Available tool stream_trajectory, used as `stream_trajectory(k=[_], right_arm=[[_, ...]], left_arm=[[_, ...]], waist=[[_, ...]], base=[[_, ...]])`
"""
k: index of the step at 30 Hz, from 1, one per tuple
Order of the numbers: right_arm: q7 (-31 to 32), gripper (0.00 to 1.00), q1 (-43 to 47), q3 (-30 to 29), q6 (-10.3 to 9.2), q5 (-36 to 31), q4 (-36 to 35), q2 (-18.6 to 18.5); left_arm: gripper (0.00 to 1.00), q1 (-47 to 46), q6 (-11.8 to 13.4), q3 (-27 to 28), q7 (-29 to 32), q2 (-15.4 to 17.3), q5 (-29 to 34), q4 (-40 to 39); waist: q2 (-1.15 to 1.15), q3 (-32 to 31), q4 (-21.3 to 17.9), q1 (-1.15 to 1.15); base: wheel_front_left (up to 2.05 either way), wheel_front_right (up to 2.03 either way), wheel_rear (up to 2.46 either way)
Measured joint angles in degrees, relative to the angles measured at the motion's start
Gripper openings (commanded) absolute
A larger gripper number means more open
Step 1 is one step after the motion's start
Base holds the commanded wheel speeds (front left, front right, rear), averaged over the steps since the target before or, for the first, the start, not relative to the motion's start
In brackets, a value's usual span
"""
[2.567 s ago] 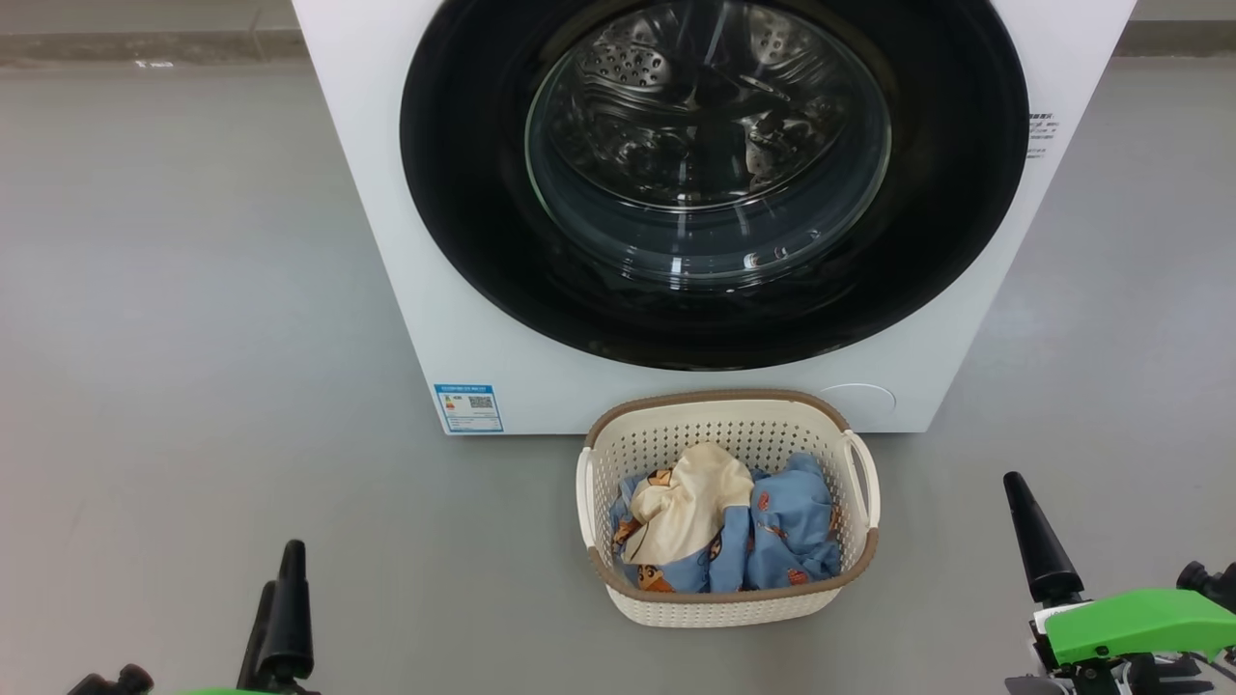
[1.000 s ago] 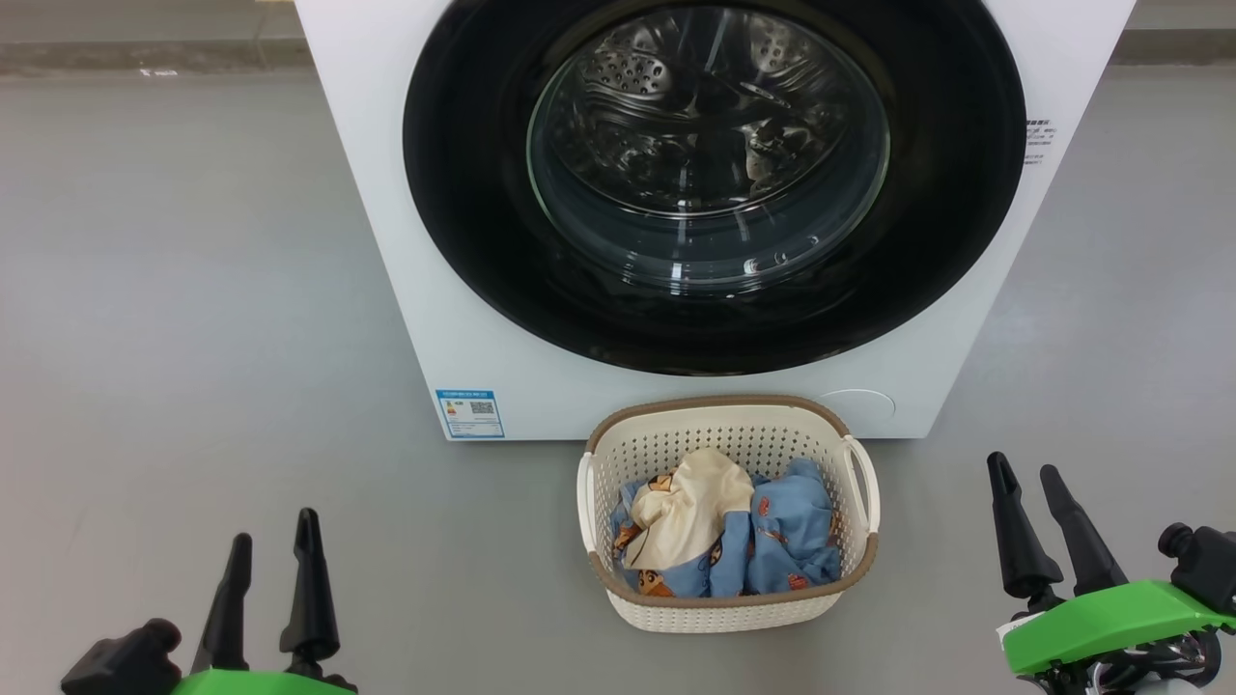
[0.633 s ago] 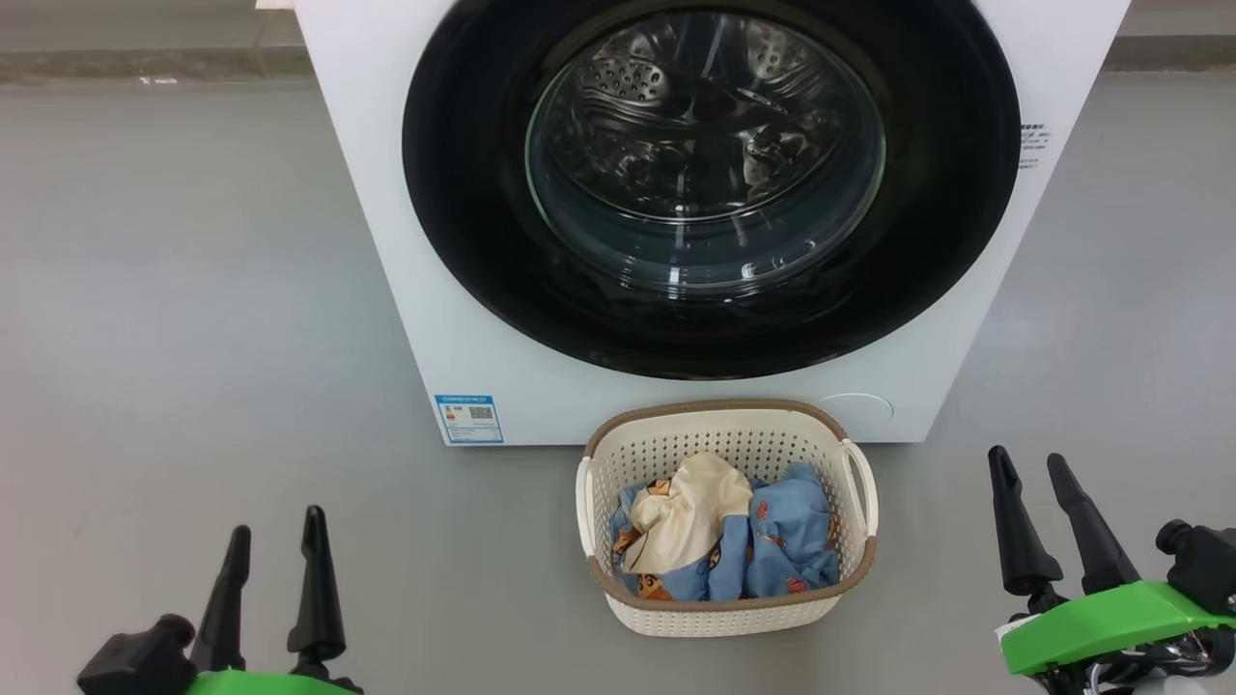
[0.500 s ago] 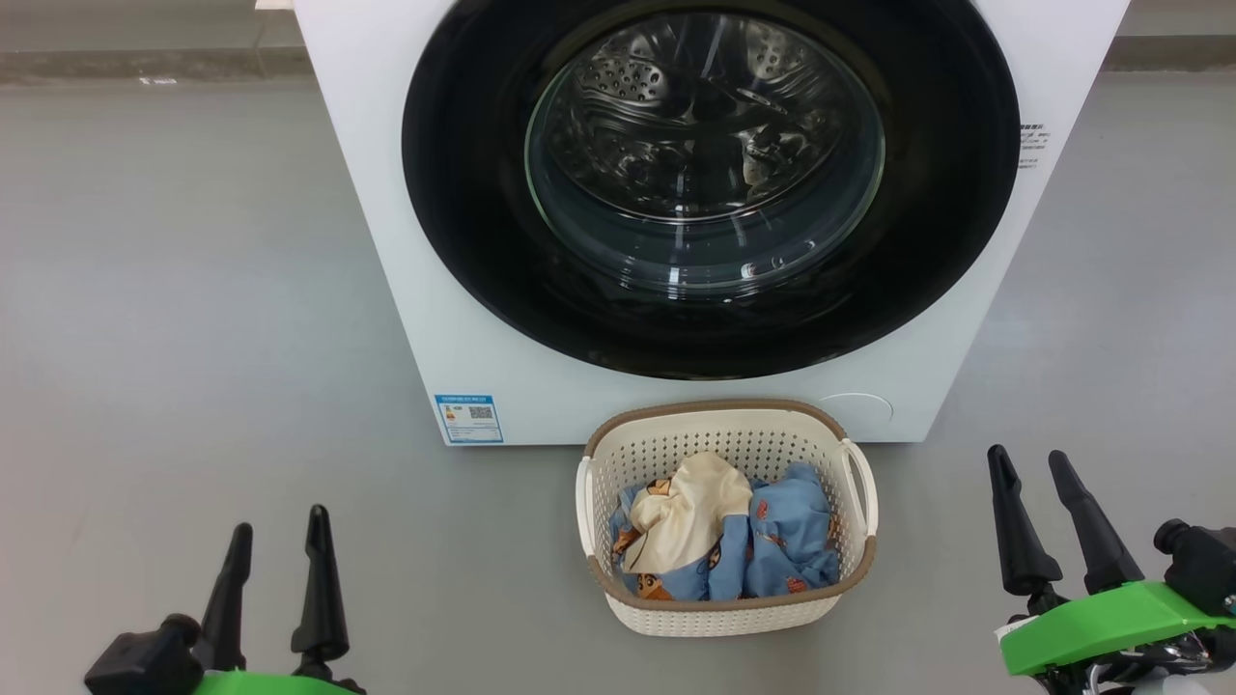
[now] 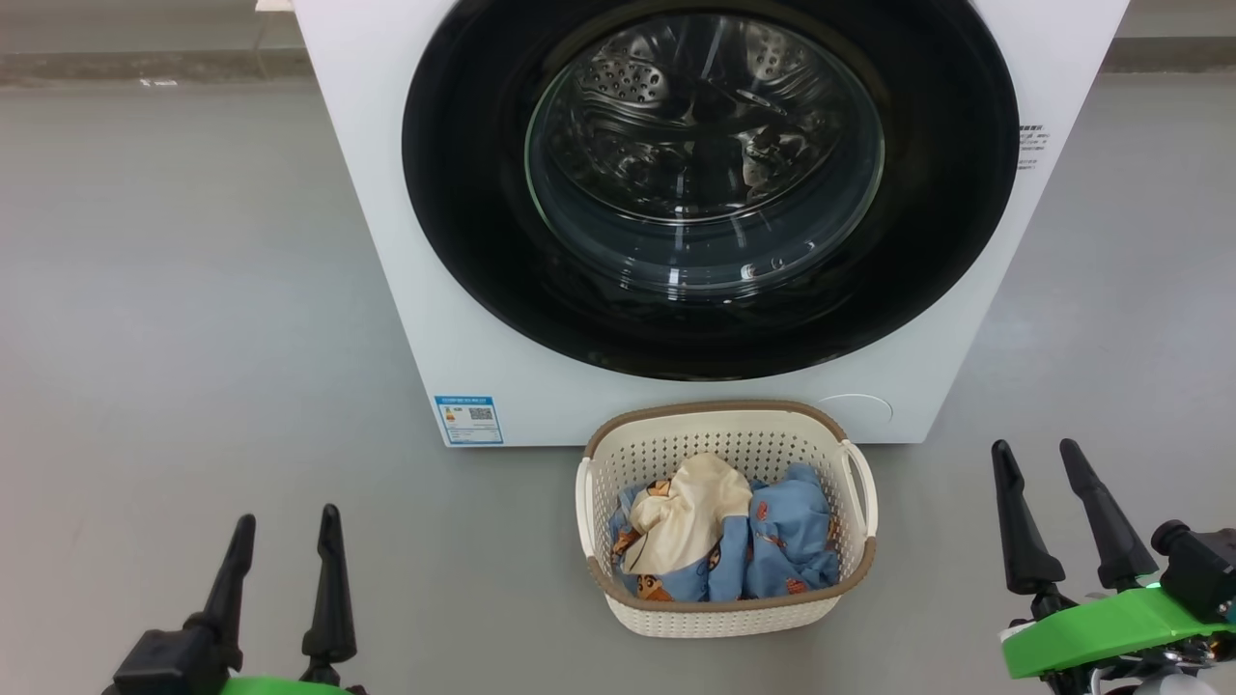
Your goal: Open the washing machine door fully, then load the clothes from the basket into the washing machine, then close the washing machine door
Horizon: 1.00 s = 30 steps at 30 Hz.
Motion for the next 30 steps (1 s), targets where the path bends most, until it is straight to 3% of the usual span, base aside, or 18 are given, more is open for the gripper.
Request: stream_trajectory(k=[6,18,30], right_arm=[[-0.55,1.00,0.18,-1.57,0.01,-2.92,-0.32,0.58],[-0.55,1.00,1.21,-3.05,0.01,-3.10,-0.35,1.27],[-0.55,1.00,1.23,-3.70,0.01,-3.15,-0.56,2.15]], left_arm=[[1.00,-0.01,-0.11,0.18,-0.62,0.02,2.15,0.04],[1.00,-0.02,-0.14,1.01,-0.69,0.07,-0.52,0.97],[1.00,-0.02,0.11,1.31,-0.71,0.08,1.27,1.86]], waist=[[0.00,0.12,-0.14,0.00],[0.00,0.32,-0.26,0.00],[0.00,0.57,-0.08,0.00]], base=[[0.00,0.00,0.00],[0.00,0.00,0.00],[0.00,0.00,0.00]])
